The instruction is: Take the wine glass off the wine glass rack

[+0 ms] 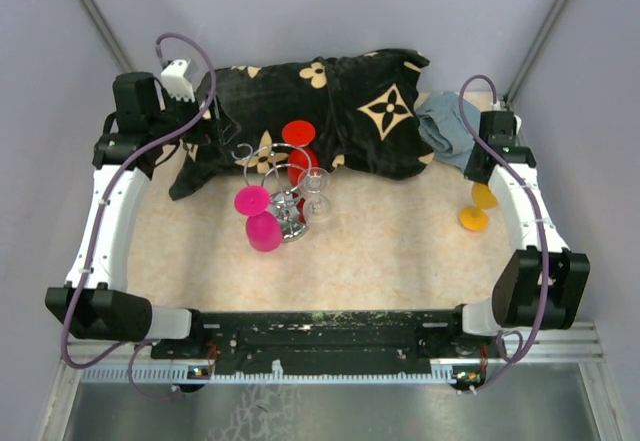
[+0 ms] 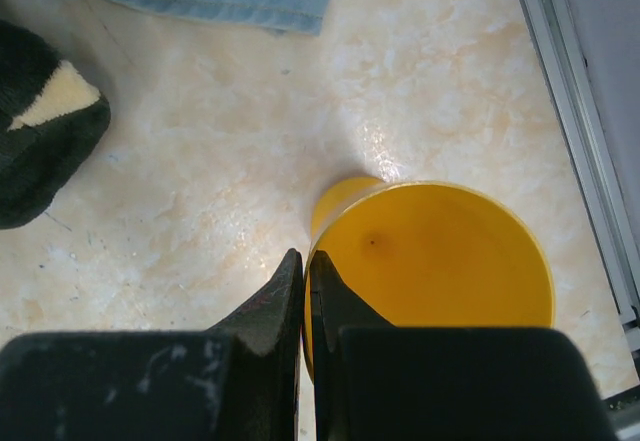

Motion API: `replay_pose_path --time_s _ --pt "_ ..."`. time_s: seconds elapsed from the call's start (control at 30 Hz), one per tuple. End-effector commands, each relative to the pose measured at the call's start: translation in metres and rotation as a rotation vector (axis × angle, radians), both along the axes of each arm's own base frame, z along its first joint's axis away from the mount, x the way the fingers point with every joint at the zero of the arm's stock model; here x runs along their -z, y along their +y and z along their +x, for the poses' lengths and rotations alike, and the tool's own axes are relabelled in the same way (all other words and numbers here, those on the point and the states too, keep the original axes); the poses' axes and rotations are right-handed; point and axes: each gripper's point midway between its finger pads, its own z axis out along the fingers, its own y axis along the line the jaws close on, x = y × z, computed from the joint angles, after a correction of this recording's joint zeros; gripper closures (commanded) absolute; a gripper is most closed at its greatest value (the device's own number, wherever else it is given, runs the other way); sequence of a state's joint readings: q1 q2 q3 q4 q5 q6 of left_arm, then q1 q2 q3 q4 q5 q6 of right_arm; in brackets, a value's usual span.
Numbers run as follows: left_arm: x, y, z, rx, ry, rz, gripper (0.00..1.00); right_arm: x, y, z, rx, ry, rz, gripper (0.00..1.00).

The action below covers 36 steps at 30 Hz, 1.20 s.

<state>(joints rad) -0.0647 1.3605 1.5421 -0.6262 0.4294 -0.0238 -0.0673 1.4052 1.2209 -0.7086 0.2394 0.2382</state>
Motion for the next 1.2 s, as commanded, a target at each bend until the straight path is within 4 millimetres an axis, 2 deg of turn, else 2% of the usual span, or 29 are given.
replay_pose_path --time_s 0.0,0.13,0.23,0.47,0.57,0.73,0.83,0.9,1.03,1.17 --pt "-0.003 -0.002 -0.013 0.038 -0.002 0.002 0.08 -0.023 -0.006 0.011 0.022 -0.109 -0.036 1.00" --pt "-0.001 -0.004 -0.015 0.046 0.008 -0.006 0.08 -0.021 -0.008 0.013 0.028 -0.106 -0.046 0.99" --pt "0.000 -0.006 -0.015 0.062 0.013 -0.006 0.09 -0.023 -0.007 0.013 0.028 -0.104 -0.038 0.83" --pt "0.005 -0.008 -0.015 0.079 0.031 -0.001 0.09 -0.041 0.004 0.015 -0.001 -0.133 0.016 0.69" --pt "0.004 -0.009 -0.014 0.077 0.035 -0.010 0.10 -0.058 0.012 0.014 -0.014 -0.160 0.054 0.65" --pt "-0.003 -0.003 -0.010 0.028 0.076 -0.106 0.09 -0.107 0.018 0.012 -0.035 -0.243 0.074 0.56" --pt "0.001 -0.001 -0.020 0.046 0.159 -0.266 0.09 -0.138 0.028 0.015 -0.081 -0.286 0.092 0.52" --pt "0.011 0.000 -0.028 0.041 0.246 -0.375 0.09 -0.154 0.042 0.020 -0.125 -0.306 0.103 0.51" --pt "0.020 -0.001 -0.049 0.058 0.354 -0.551 0.10 -0.167 0.074 0.028 -0.207 -0.310 0.118 0.50" --pt "0.029 -0.015 -0.084 0.104 0.455 -0.687 0.11 -0.168 0.091 0.038 -0.247 -0.315 0.155 0.50"
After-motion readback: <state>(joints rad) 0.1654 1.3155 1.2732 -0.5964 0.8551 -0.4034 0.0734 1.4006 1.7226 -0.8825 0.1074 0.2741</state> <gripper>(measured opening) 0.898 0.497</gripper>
